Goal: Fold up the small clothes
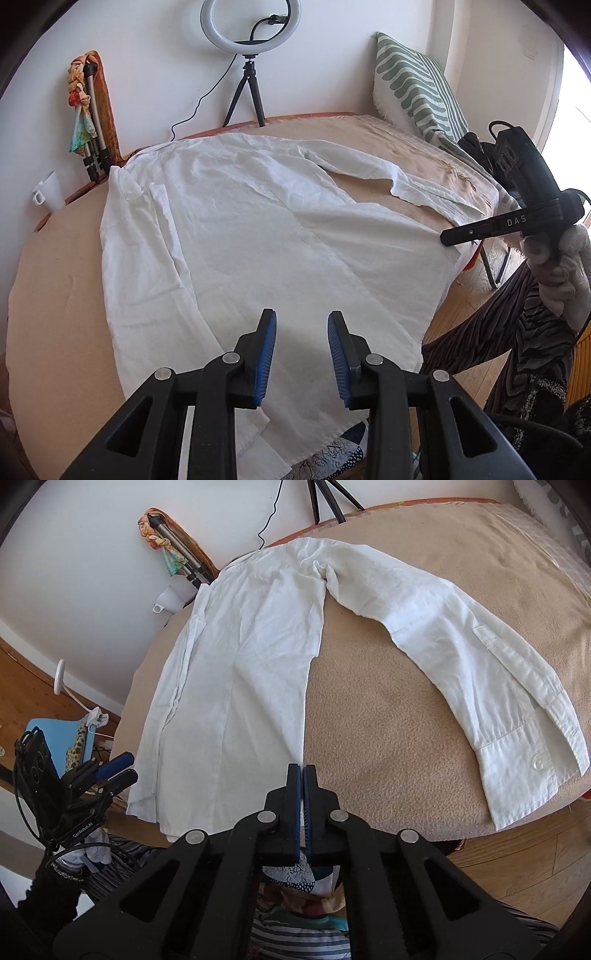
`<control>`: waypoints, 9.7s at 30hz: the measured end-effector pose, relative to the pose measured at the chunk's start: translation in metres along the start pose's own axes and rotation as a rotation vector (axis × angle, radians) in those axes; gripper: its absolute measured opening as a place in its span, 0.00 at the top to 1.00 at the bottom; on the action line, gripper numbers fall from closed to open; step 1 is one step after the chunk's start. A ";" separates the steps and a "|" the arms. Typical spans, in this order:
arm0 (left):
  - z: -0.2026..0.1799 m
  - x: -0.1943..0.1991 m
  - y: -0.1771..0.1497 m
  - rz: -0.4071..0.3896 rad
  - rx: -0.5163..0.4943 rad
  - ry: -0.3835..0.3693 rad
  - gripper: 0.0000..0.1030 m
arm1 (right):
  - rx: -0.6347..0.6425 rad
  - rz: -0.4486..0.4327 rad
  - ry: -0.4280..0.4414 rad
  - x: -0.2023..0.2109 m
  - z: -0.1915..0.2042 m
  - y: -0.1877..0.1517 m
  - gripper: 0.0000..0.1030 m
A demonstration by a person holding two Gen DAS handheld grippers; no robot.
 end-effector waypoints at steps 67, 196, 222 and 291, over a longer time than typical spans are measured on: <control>-0.044 -0.018 0.031 -0.049 0.091 -0.115 0.59 | 0.018 -0.193 -0.139 0.063 -0.072 0.112 0.96; -0.116 -0.051 0.059 -0.086 0.191 -0.139 0.97 | -0.158 -0.139 0.171 -0.007 -0.069 0.176 0.53; -0.072 -0.022 0.033 -0.166 0.436 -0.199 0.97 | 0.057 -0.055 -0.122 -0.101 0.041 0.245 0.92; 0.147 0.052 -0.114 0.096 0.544 0.062 0.70 | -0.046 0.197 0.258 -0.070 0.101 -0.018 0.60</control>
Point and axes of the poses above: each gripper's, at about its wrist camera, not at the fingertips, and x roughly against the way its jaws point, z to its left, y to its top, the point moved 10 cm from there along -x, roughly the way its jaws point, and after that the axes turned 1 degree about -z, right-handed, at the moved point
